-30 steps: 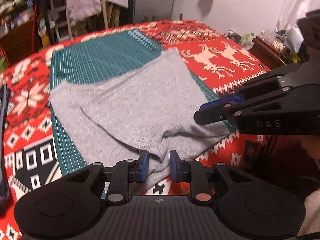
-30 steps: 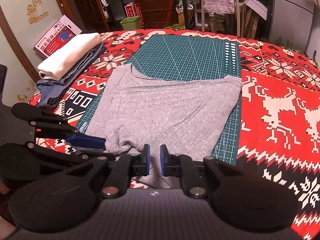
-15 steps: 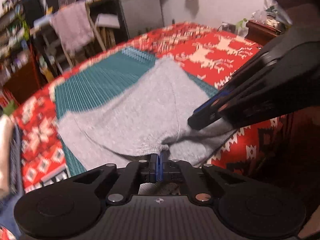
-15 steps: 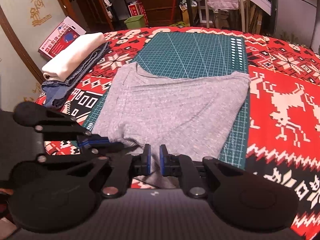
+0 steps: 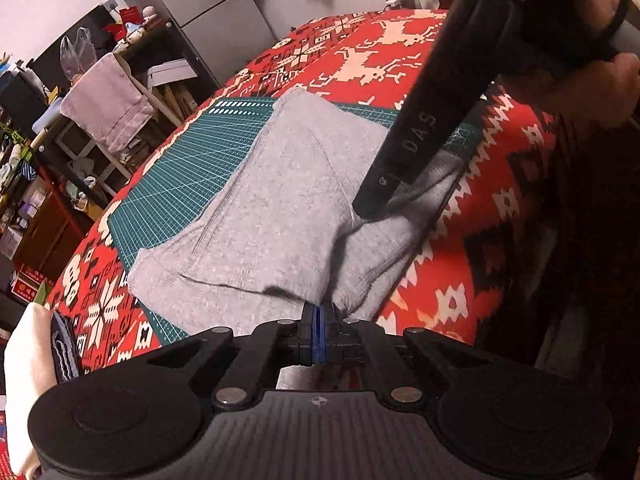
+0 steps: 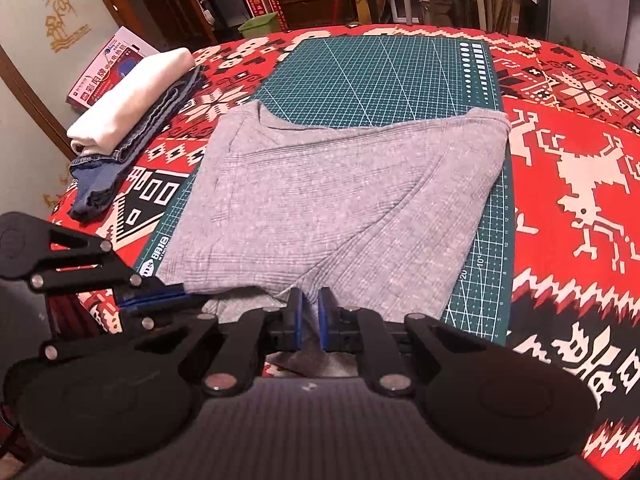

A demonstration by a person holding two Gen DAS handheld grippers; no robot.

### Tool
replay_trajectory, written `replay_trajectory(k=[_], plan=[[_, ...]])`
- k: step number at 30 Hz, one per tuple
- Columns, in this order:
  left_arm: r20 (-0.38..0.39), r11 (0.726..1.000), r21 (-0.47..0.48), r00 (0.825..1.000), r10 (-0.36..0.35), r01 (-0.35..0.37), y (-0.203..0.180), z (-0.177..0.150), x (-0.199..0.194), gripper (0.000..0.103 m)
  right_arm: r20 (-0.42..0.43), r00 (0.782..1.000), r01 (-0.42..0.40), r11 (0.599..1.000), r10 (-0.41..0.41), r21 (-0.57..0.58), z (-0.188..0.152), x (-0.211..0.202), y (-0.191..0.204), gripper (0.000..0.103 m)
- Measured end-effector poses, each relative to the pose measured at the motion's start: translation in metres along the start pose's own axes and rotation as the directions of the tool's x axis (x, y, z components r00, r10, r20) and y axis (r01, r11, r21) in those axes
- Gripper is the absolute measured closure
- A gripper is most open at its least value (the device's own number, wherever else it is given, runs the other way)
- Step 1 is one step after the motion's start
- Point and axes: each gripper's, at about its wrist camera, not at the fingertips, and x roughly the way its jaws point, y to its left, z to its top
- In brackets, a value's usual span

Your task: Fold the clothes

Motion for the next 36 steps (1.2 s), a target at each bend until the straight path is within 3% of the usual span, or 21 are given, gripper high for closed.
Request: replay_trajectory(k=[6, 11, 22, 27, 32, 36], plan=[[-0.021, 0.993, -0.114, 0.999, -0.025, 0.022, 0.02, -0.006, -0.008, 0.097, 0.022, 1.0, -0.015, 0.999, 0.016, -0.03, 0.004, -0.01, 0.009, 0.094], [-0.008, 0.968, -0.242, 0.998, -0.061, 0.058, 0.042, -0.01, -0.014, 0.097, 0.069, 0.995, -0.066, 0.995, 0.07, -0.07, 0.013, -0.017, 0.024, 0.094], [0.024, 0.838, -0.533, 0.993, -0.119, 0.113, 0.095, -0.03, -0.019, 0.097, -0.018, 0.989, -0.148, 0.982, 0.147, -0.12, 0.008, 0.026, 0.065, 0.094], [0.057, 0.787, -0.603, 0.991, -0.118, 0.128, 0.11, -0.036, -0.024, 0.097, 0.036, 0.993, -0.102, 0.982, 0.109, -0.159, 0.016, 0.008, 0.072, 0.094], [0.086, 0.756, -0.638, 0.989, -0.123, 0.15, 0.117, -0.039, -0.025, 0.097, 0.085, 0.994, -0.054, 0.99, 0.066, -0.13, 0.03, -0.004, 0.059, 0.094], [0.097, 0.738, -0.656, 0.987, -0.128, 0.16, 0.118, -0.039, -0.024, 0.097, 0.068, 0.998, 0.021, 0.994, -0.014, -0.107, 0.034, 0.013, 0.051, 0.094]])
